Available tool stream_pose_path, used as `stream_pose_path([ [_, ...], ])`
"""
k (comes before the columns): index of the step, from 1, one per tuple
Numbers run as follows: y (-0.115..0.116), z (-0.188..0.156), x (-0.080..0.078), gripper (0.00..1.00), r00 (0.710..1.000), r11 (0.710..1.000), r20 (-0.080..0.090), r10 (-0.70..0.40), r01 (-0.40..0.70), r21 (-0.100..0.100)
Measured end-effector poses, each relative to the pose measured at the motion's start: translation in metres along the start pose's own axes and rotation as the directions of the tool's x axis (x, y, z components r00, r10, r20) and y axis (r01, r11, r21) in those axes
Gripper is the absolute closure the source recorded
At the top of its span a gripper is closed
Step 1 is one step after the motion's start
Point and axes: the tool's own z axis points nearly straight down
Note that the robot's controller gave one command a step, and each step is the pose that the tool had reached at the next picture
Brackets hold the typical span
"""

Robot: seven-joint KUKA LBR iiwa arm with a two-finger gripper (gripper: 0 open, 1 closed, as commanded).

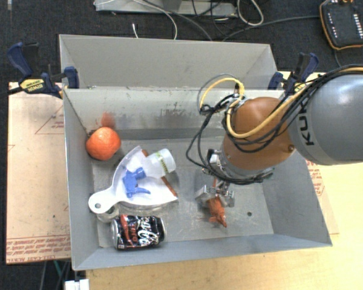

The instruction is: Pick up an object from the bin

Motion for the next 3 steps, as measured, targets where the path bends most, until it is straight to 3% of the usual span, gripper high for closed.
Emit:
stream_pose_path([
  [3,0.002,-0.020,0.000,1.00,1.000,1.000,0.001,0.004,-0.004,-0.005],
])
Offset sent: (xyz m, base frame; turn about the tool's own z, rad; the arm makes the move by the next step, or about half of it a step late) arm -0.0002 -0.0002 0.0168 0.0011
